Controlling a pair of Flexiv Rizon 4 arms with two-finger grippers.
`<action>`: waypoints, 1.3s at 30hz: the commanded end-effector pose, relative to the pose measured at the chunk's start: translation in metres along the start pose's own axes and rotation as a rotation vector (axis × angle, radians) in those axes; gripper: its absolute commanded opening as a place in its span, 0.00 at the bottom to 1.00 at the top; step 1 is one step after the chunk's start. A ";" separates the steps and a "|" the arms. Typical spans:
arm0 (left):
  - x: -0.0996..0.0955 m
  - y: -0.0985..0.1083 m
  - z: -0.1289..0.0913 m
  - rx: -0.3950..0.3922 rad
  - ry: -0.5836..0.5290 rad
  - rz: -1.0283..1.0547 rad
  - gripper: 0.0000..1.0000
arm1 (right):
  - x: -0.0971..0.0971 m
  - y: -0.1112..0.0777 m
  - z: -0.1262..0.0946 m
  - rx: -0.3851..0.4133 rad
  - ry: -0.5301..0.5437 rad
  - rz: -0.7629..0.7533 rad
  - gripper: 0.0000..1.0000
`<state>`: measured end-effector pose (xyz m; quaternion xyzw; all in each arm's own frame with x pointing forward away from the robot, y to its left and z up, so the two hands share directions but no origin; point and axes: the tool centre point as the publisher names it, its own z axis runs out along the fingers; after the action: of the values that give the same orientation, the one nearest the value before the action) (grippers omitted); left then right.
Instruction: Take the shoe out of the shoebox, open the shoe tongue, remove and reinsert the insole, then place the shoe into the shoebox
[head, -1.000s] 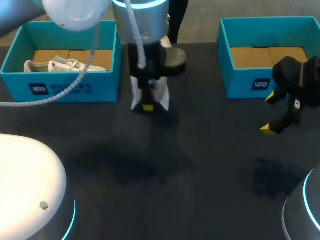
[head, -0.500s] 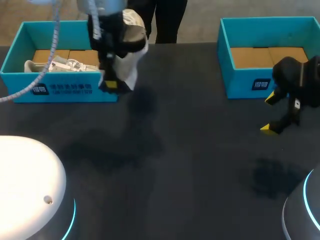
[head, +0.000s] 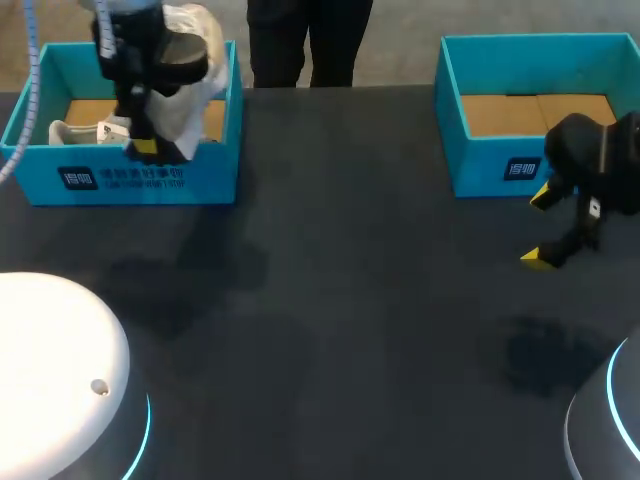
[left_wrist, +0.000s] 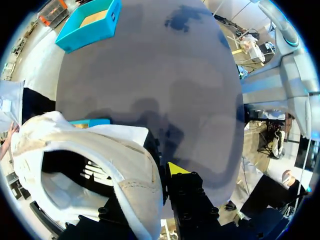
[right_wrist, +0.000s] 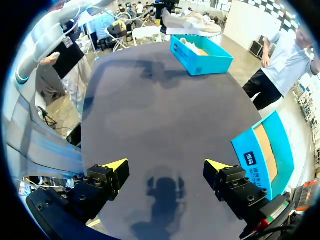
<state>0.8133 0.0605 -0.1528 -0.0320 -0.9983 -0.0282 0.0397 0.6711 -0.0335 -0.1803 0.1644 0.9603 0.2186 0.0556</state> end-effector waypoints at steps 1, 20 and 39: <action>-0.004 0.037 0.003 0.029 -0.004 -0.001 0.00 | -0.001 0.001 0.002 0.003 0.002 0.001 1.00; -0.062 0.161 0.018 -0.039 -0.035 -0.115 0.00 | -0.001 0.001 0.002 0.003 0.002 0.001 1.00; -0.154 0.222 0.047 -0.053 -0.075 -0.205 0.00 | -0.001 0.001 0.002 0.003 0.002 0.001 1.00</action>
<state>0.9610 0.2743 -0.1954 0.0682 -0.9959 -0.0585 -0.0110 0.6711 -0.0335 -0.1803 0.1644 0.9603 0.2185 0.0556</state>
